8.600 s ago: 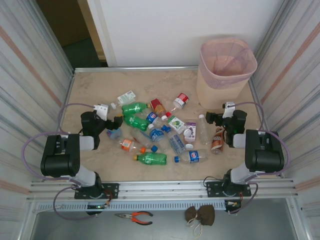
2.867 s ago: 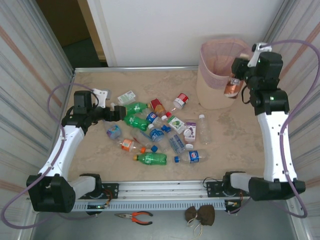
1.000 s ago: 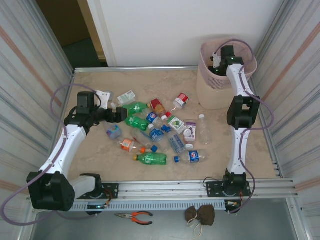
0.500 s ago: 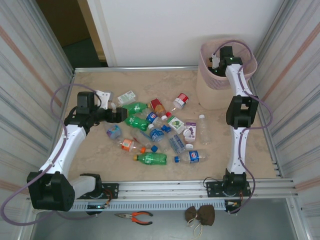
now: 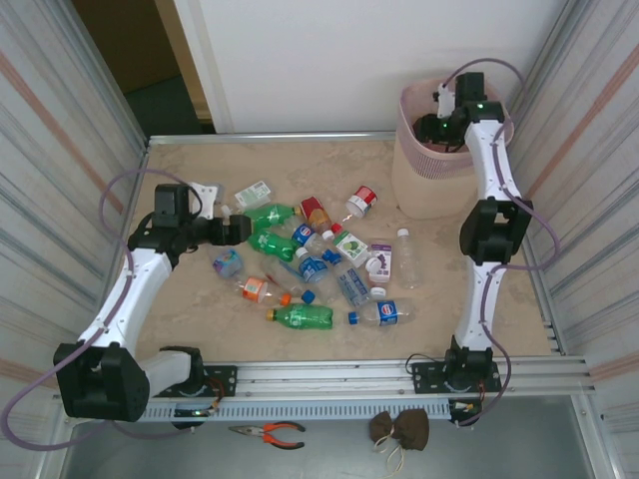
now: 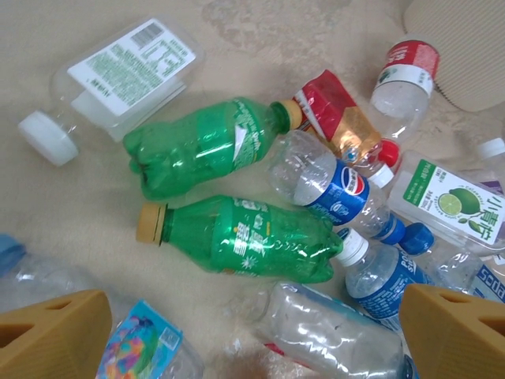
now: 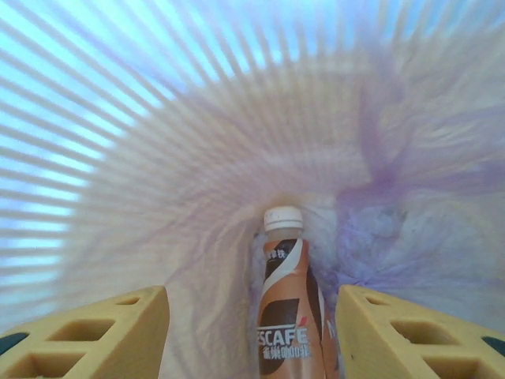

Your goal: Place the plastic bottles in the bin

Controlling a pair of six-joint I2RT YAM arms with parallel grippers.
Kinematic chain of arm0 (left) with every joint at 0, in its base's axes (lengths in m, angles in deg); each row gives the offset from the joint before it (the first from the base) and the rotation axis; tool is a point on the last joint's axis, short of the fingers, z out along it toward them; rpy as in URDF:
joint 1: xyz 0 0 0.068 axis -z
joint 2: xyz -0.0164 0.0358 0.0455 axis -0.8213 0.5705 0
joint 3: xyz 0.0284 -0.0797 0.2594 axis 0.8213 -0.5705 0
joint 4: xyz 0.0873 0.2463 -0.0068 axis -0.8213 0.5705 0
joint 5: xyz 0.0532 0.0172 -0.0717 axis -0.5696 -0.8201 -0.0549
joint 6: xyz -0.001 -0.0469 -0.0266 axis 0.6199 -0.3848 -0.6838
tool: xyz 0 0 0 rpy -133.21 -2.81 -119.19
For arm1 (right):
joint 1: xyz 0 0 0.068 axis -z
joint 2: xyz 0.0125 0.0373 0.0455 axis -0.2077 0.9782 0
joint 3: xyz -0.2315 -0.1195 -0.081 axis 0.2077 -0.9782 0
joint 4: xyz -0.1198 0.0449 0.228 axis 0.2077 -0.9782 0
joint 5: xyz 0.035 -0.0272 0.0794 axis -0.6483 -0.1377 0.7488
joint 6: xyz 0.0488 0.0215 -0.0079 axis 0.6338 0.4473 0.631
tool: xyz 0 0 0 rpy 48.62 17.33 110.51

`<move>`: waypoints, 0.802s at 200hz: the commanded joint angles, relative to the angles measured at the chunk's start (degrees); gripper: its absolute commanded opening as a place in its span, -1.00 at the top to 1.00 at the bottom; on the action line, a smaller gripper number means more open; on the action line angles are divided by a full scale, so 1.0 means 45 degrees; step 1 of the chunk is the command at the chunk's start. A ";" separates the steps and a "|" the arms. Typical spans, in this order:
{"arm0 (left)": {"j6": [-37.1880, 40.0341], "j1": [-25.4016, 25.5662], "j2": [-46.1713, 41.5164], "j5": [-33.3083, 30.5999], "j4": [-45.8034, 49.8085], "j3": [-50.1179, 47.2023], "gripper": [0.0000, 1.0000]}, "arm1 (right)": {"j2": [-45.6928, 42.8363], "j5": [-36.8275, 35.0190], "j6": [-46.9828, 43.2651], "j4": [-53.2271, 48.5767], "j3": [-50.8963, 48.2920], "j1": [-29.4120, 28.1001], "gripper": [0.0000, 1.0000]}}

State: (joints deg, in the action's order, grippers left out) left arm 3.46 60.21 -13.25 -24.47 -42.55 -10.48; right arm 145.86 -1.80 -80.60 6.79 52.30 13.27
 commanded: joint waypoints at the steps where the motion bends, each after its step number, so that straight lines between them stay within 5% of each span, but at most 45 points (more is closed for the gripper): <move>1: -0.0785 0.0082 0.0100 -0.0982 0.1207 0.0637 -0.87 | -0.1341 -0.0380 0.0342 -0.0456 0.0168 0.0069 -0.13; 76: -0.3426 -0.0077 0.0355 -0.3672 0.2664 0.0312 -0.91 | -0.4368 -0.1203 0.0862 -0.0250 -0.1743 0.0059 -0.14; 160: -0.5271 -0.0380 0.1200 -0.2456 0.2055 -0.1188 -0.91 | -0.8157 -0.1058 0.1566 0.1212 -0.5480 -0.0550 -0.20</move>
State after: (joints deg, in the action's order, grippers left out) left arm -16.99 58.66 -9.38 -38.39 -32.38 -14.06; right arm 113.22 -6.26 -75.50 9.76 30.16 11.78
